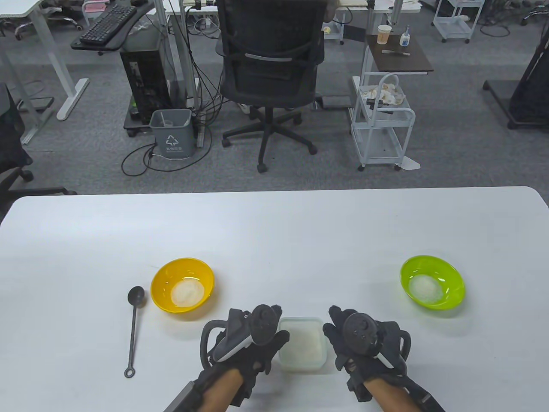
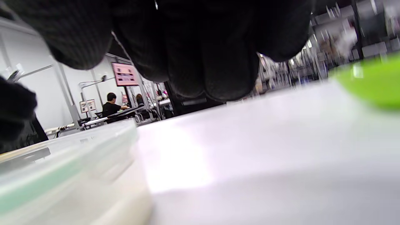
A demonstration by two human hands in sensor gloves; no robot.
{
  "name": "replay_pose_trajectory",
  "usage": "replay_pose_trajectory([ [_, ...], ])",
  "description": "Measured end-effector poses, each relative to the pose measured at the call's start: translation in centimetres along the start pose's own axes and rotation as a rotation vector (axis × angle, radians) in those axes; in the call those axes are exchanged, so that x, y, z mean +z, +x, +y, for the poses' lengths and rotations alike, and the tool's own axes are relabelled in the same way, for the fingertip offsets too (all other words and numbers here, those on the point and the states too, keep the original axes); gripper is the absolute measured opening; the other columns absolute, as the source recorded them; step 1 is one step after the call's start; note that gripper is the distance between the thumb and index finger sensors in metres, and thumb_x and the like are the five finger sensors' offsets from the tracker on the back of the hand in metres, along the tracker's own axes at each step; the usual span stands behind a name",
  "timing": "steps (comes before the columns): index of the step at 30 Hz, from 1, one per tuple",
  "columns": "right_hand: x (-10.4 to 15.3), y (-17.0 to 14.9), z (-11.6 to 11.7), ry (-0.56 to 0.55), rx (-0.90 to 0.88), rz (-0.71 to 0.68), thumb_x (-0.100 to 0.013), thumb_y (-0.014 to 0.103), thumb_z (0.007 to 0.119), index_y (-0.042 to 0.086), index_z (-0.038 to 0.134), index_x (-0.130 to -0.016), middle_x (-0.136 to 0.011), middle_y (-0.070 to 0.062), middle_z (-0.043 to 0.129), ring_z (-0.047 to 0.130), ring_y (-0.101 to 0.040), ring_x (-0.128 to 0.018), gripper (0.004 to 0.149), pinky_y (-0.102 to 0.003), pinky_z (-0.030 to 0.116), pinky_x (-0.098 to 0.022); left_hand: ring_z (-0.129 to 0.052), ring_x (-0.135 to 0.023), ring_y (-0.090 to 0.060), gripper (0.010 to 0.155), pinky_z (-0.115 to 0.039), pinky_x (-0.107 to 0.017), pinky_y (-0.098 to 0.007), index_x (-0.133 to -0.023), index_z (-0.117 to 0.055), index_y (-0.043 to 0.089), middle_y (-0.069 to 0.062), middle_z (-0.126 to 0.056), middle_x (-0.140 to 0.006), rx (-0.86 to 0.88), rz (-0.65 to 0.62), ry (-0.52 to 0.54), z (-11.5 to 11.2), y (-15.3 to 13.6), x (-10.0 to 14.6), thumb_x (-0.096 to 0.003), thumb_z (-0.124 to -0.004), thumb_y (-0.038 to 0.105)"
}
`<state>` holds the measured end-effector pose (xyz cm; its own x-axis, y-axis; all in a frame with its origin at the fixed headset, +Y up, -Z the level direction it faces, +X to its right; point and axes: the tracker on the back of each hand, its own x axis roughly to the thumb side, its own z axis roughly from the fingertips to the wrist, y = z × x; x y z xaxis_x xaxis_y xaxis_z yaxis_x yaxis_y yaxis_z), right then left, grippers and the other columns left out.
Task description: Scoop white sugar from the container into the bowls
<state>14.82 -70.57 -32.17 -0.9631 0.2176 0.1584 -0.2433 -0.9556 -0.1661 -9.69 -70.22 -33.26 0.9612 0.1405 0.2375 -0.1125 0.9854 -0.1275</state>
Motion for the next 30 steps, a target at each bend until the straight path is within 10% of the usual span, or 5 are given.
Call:
replay_pose_trajectory([
  [10, 1.3, -0.9, -1.0, -0.074, 0.262, -0.136, -0.044, 0.065, 0.071, 0.037, 0.049, -0.109, -0.12, -0.006, 0.048, 0.061, -0.038, -0.107, 0.073, -0.06, 0.048, -0.077, -0.028, -0.121, -0.029, 0.087, -0.024, -0.085, -0.056, -0.112, -0.028, 0.05, 0.014, -0.016, -0.124, -0.042, 0.001, 0.14, -0.8, -1.7, 1.7, -0.0371, -0.065, 0.074],
  [30, 2.0, -2.4, 1.3, 0.025, 0.191, -0.099, -0.043, 0.071, 0.067, 0.037, 0.04, -0.11, -0.122, -0.008, 0.032, 0.039, -0.041, -0.115, 0.08, -0.064, 0.037, -0.079, -0.025, -0.12, -0.029, 0.088, -0.019, -0.083, -0.057, -0.112, -0.027, 0.048, 0.013, -0.016, -0.123, -0.061, 0.04, 0.092, -2.9, -3.3, 2.2, -0.0367, -0.065, 0.074],
])
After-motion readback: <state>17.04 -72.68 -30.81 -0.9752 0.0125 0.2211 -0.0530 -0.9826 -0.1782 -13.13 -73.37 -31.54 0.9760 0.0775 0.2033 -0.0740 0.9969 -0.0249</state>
